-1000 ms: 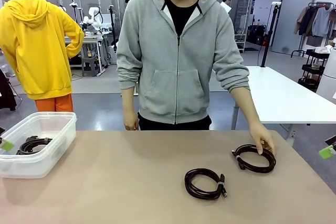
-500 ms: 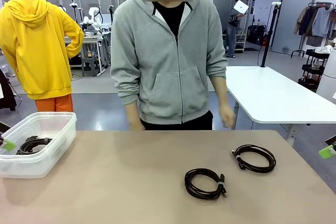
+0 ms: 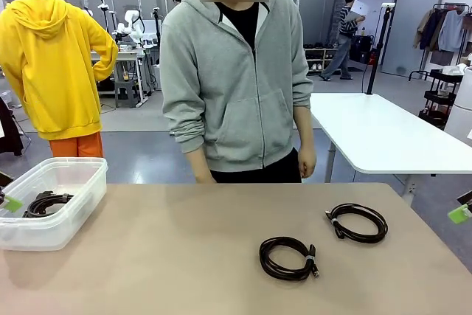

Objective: Organize and store the cables.
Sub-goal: Place the USB Extension Cable into the Organizing box.

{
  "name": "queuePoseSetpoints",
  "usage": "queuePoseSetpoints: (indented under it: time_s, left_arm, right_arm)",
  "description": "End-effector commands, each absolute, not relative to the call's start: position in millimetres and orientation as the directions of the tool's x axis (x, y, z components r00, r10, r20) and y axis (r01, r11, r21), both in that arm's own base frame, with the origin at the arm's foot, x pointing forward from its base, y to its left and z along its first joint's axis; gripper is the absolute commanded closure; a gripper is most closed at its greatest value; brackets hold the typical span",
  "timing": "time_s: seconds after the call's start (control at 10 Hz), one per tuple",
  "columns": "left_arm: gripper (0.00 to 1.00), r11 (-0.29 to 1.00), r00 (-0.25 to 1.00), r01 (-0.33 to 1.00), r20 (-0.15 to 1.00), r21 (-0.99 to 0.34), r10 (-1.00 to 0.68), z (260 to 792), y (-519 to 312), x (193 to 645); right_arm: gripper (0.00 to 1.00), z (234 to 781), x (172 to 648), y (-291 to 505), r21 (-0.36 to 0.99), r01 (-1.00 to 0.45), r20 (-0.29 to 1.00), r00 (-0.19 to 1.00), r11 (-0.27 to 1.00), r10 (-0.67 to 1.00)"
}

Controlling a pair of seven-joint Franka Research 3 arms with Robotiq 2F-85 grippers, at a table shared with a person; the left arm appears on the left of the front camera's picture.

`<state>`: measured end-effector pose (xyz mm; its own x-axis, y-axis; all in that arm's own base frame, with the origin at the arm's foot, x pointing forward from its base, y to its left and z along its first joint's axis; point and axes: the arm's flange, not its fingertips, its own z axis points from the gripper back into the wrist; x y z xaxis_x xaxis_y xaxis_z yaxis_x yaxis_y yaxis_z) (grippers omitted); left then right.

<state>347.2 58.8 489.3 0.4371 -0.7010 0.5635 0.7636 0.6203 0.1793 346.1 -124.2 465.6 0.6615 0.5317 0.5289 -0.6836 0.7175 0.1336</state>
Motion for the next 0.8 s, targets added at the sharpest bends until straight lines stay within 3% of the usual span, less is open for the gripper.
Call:
queuePoseSetpoints:
  time_s: [0.0,0.3,0.7]
  left_arm:
    - [0.0,0.629,0.447,0.757,0.564,0.175,-0.694,490,59,347]
    - [0.0,0.629,0.447,0.757,0.564,0.175,-0.694,490,59,347]
    - [0.0,0.629,0.447,0.757,0.564,0.175,-0.694,490,59,347]
  right_arm:
    - [0.0,467,369,-56,0.136,-0.588,0.389,0.772,0.797,0.503]
    - [0.0,451,399,48,0.091,-0.424,0.245,0.886,0.901,0.393]
    - [0.0,385,420,132,0.065,-0.265,0.165,0.954,0.962,0.252]
